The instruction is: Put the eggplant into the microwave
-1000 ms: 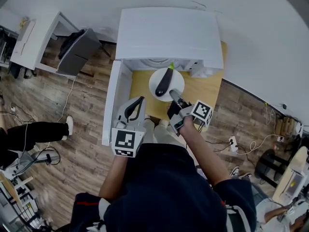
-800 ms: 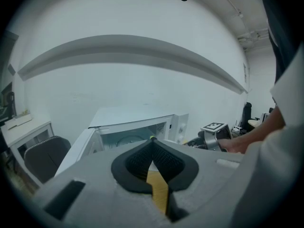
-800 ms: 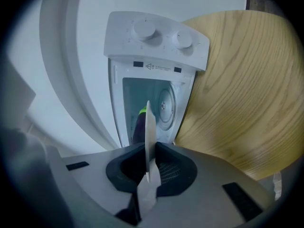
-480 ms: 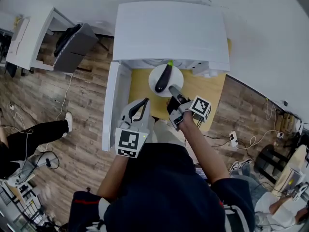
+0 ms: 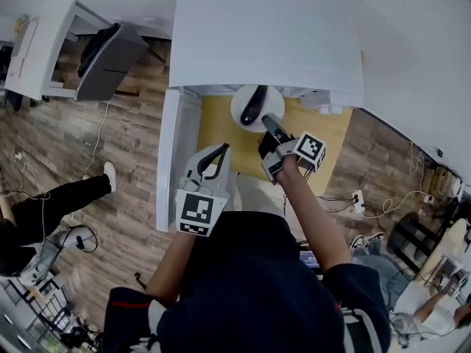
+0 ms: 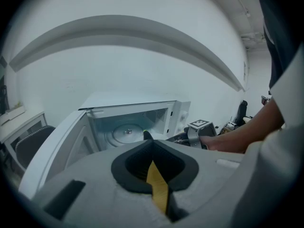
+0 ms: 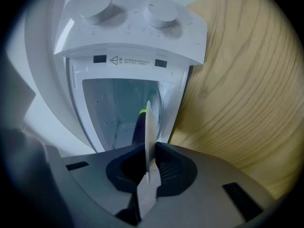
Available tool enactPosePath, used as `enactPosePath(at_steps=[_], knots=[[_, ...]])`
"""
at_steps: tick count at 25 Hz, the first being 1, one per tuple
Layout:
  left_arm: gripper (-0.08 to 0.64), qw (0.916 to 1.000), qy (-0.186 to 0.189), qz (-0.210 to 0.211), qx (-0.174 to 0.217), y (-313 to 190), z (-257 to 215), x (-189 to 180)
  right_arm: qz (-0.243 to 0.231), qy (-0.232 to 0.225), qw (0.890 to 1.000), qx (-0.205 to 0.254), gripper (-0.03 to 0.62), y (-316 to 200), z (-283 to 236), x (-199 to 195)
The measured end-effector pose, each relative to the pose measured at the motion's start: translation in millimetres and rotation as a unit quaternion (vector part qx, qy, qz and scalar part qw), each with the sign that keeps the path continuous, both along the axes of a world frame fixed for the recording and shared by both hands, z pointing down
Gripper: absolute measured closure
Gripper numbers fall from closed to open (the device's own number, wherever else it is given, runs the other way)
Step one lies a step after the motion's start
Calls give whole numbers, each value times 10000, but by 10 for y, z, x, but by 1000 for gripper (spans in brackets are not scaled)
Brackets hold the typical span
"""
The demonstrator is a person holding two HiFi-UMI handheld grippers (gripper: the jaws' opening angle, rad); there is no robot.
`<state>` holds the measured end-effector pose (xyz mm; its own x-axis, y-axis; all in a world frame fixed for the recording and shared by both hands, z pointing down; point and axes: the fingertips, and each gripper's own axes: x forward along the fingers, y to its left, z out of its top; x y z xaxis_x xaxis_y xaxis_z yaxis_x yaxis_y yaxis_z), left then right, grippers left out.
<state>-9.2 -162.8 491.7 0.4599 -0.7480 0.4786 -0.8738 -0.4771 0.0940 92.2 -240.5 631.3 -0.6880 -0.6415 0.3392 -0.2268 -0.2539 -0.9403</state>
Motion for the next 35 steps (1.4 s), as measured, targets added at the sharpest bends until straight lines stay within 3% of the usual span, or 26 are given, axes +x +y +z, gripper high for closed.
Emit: enactPosePath(at_steps=[17, 28, 35], knots=[[545, 9998, -28, 83, -178, -33, 138, -16, 188, 33, 9997, -148, 565, -214, 225, -124], [545, 9998, -23, 54, -188, -71, 145, -67, 633, -356, 9972, -150, 565, -431, 294, -189], [545, 9998, -22, 43, -170, -102, 155, -103, 723, -169, 9970, -231, 565, -485, 346, -214]])
